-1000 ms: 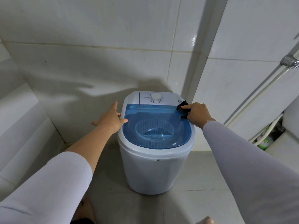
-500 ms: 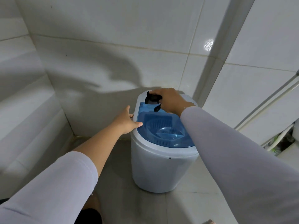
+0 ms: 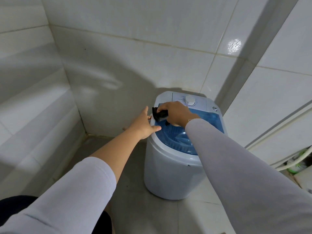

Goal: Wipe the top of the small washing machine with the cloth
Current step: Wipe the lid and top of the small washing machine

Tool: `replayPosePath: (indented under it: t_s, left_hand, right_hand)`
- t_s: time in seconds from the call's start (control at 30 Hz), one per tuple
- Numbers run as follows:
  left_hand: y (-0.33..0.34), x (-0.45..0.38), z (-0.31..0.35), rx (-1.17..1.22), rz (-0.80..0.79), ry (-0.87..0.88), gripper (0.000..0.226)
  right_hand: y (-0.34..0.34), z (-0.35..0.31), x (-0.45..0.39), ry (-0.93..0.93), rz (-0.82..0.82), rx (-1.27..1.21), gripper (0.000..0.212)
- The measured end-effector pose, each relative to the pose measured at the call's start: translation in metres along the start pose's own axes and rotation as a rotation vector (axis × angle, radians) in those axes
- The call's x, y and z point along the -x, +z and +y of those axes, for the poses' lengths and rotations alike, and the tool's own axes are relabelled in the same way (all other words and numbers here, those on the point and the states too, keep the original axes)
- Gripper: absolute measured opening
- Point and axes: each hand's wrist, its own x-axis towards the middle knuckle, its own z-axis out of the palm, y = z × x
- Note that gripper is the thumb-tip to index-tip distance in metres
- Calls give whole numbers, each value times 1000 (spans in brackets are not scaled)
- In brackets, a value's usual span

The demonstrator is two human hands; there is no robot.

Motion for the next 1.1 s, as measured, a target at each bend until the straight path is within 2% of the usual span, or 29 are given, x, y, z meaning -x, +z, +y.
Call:
replayPosePath:
  t_s: [0.23,1.1]
  left_hand:
    - [0,-2,-3,-57,15,4,105]
    - [1,7,7,-126,53,7,96]
  right_hand:
    - [-3,5,4,15,46,-56,43]
    - [-14,79,63,235,156,-182,38]
